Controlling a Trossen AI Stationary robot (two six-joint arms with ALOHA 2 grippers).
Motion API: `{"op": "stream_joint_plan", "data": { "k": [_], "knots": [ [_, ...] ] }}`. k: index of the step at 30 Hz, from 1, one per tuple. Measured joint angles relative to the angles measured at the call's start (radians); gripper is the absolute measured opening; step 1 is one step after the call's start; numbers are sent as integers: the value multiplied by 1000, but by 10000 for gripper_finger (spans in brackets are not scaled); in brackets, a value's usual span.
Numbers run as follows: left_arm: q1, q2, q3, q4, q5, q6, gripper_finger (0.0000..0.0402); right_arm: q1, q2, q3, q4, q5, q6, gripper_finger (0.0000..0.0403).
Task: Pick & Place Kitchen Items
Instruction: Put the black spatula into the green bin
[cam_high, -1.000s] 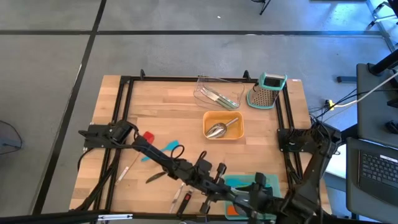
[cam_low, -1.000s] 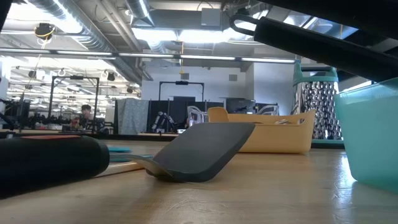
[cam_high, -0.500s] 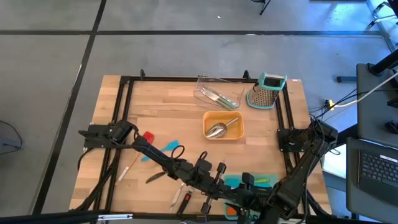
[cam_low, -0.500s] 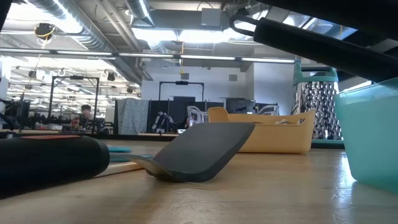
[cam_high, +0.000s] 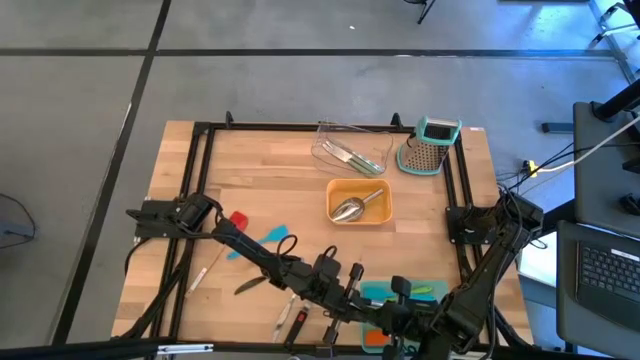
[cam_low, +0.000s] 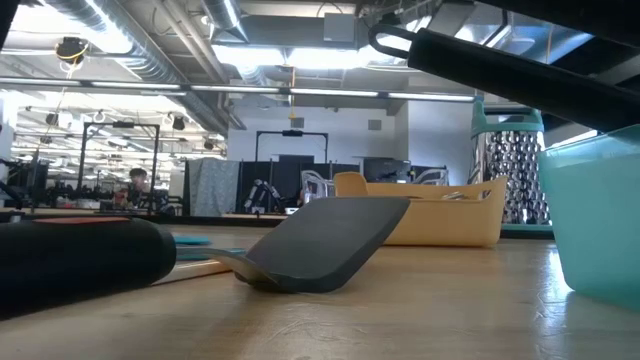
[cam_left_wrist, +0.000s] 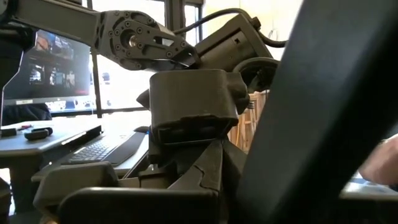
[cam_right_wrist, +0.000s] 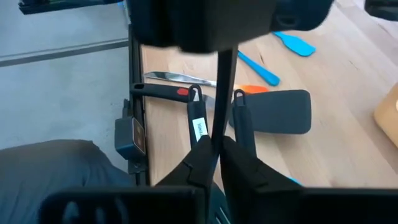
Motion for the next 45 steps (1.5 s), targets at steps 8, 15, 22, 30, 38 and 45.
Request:
{"op": "stream_joint_plan", "data": {
  "k": [8, 15, 22, 30, 38, 45],
  "knots": [
    [1, 0, -1, -1, 3, 1, 1, -37, 22, 1, -5, 21, 25, 83],
    [-1, 2, -4, -16, 1, 7, 1, -63, 47, 3, 1, 5, 25, 100],
    [-2, 2, -4, -14, -33, 25, 2, -51, 48, 3, -12, 14, 54, 14],
    [-26, 2, 1, -6, -176, 129, 13, -29, 53, 67, -209, 28, 191, 14],
    [-57, -19, 3, 1, -297, 166, 125, -17, 52, 113, -307, 62, 254, 14],
    [-114, -53, 3, -74, -564, 222, 219, -17, 50, 183, -414, 79, 345, 14]
  ]
}}
